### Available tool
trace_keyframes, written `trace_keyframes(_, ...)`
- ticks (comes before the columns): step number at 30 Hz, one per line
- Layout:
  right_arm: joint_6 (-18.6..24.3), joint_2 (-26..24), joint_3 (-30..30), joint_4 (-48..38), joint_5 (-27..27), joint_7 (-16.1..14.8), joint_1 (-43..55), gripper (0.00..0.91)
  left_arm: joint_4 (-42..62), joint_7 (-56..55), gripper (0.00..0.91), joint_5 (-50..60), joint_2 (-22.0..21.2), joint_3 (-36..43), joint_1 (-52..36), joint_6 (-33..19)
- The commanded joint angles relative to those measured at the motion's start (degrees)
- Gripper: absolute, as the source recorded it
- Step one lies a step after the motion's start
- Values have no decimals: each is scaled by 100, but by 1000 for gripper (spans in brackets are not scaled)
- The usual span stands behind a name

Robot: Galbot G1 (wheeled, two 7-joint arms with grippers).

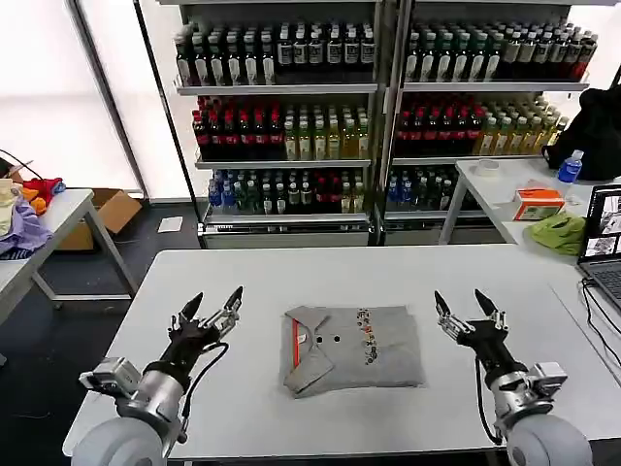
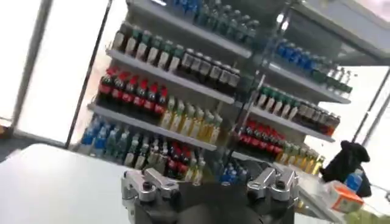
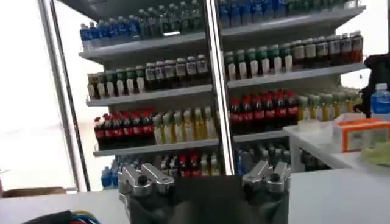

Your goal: Fold and organize the clothes.

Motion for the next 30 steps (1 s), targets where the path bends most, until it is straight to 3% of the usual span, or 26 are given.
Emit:
trace_keyframes(1,578,134,615,77,-294,-662,-803,907,1,1979,907,2463,-668,-160,969,-1062)
trace_keyframes(4,810,180,620,-14,-363,-744,-872,907,82,2173,907,2818,-767,-244,977,-1458)
trace_keyframes(12,1090,213,630,67,-255,-805,-1266,907,190,2552,907,2889,-906,-366,1044,-1466)
trace_keyframes(24,965,236,588,10,-434,-798,-1233,907,236,2847,907,2997,-868,-462,1109,-1682)
trace_keyframes(30,736,532,845,9,-401,-922,-1183,907,294,2965,907,3143,-911,-565,1056,-1632)
